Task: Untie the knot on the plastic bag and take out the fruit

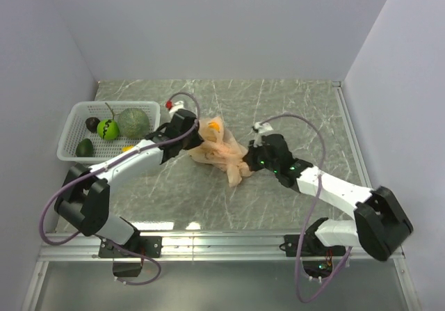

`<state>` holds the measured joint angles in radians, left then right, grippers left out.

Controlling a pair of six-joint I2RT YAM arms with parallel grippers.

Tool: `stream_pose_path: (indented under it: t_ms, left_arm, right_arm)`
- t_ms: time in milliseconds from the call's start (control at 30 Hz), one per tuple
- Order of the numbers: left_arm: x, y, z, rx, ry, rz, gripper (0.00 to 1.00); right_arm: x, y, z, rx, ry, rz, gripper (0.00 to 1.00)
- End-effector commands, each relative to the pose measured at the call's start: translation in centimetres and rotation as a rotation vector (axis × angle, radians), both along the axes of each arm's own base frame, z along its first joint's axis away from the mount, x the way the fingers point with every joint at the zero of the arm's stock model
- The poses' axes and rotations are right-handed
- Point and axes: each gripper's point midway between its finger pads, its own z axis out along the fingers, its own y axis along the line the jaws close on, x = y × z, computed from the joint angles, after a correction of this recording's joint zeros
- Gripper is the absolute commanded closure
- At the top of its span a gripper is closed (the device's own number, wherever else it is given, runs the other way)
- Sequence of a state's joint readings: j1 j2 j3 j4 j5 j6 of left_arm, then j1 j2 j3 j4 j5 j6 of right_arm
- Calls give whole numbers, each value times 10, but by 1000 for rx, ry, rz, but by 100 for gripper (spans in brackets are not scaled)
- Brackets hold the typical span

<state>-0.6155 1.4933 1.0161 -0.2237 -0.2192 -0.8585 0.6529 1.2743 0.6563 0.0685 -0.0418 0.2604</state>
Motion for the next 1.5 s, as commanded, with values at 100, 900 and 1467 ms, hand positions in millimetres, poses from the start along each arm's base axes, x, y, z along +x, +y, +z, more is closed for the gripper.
stream_pose_path:
  t_ms: [100,900,1467]
  left_arm:
    - [31,74,37,8,-95,179,100]
    - [0,8,71,-106,-81,-52,99]
    - [4,20,63,-59,-81,-25,99]
  right_arm:
    - [13,-86,2,200,28,-375,100]
    - [-14,23,90,-401,-385,206,39]
    - [3,29,67,-554,-399,168,100]
